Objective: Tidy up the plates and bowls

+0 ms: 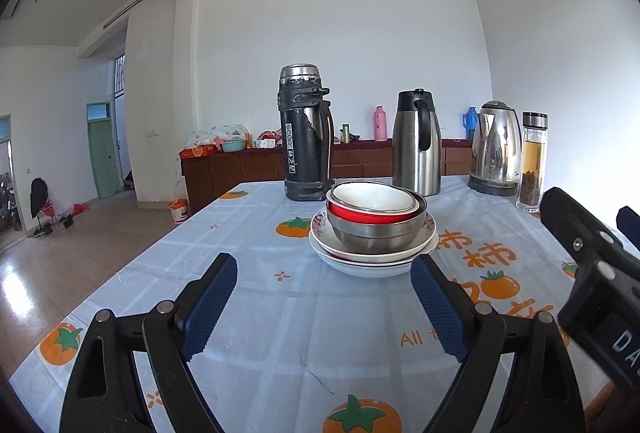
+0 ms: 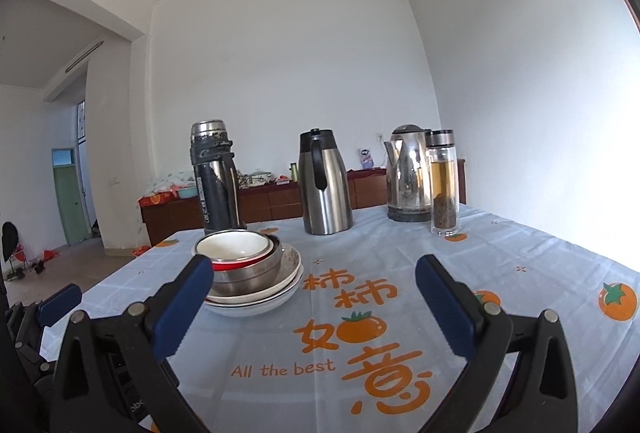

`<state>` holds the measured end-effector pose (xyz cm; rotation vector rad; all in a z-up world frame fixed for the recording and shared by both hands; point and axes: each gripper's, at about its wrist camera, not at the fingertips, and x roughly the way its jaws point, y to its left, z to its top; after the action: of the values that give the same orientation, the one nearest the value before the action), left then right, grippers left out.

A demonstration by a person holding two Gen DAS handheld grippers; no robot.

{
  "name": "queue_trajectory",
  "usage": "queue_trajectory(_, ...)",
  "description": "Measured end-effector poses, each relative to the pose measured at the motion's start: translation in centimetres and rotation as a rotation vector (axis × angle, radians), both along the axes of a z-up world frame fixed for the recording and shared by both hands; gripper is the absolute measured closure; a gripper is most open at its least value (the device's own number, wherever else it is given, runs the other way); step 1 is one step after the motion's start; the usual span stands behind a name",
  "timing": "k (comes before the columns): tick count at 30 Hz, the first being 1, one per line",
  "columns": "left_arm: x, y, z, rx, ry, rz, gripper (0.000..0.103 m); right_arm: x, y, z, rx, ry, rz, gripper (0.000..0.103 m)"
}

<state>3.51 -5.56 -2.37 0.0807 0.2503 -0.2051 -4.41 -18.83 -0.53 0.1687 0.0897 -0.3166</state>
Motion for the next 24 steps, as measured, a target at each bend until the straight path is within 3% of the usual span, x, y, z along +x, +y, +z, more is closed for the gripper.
queue_trajectory(24,0.04,0.15,0.02,-0.011,0.007,0.000,0.007,-0.49,0.10,0.09,0.001,-0.006,-0.008,0.000)
